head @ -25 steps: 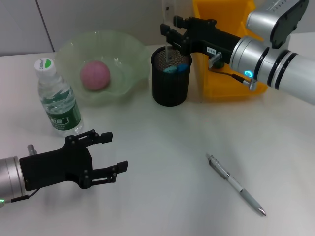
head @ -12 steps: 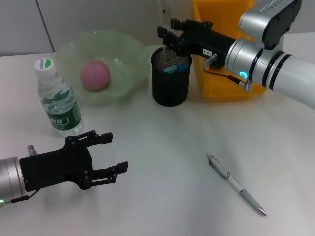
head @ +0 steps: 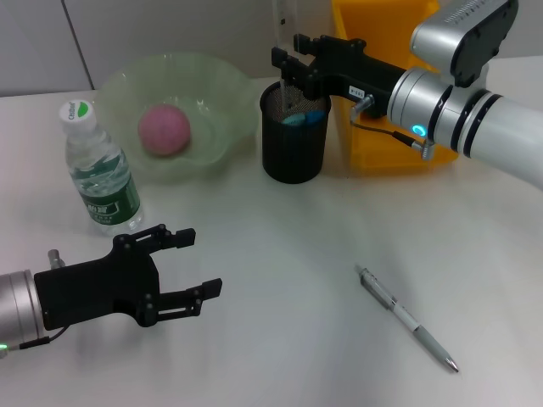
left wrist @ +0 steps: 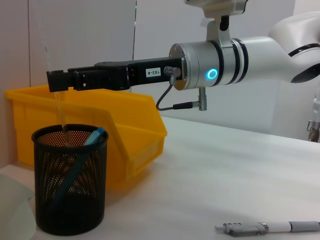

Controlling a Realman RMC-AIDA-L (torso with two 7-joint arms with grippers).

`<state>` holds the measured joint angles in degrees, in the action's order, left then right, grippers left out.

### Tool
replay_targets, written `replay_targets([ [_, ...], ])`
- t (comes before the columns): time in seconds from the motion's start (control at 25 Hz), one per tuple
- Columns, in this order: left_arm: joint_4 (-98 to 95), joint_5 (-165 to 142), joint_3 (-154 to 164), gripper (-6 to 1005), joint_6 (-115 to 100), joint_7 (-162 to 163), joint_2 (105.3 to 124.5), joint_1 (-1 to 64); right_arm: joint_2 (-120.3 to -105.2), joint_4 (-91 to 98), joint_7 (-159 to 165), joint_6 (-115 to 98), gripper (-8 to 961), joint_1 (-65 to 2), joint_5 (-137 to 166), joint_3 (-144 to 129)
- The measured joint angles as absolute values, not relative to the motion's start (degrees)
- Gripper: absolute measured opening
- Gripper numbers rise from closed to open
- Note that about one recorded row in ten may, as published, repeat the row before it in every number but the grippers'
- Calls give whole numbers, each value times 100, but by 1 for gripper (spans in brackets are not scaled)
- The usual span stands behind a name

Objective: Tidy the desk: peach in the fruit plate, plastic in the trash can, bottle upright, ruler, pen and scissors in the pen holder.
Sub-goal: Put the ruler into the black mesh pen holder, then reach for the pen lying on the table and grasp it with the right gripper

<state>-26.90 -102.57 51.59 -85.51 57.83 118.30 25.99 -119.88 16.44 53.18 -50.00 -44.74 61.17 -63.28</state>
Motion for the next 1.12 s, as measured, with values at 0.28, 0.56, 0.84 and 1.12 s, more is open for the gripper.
replay_targets([
  [0.28, -2690, -10256, 5160, 832, -8560, 5783, 11821, 2602, -11988, 1642, 5286, -5000, 467, -4472, 6140, -6328],
  [0.56, -2702, -10257, 5159, 832, -8567, 5783, 11820, 2597, -11988, 1633, 5250, -5023, 529, -4451, 6121, -6312],
  [0.84, -2721, -10260, 5141, 832, -8588, 5798, 11809, 2594, -11988, 1674, 5254, -5180, 617, -4392, 5819, -6325],
  [1.12, -2731, -10266, 5114, 832, -8593, 5823, 11804, 2593, -11968, 1775, 5715, -5273, 818, -4366, 5844, -6441],
])
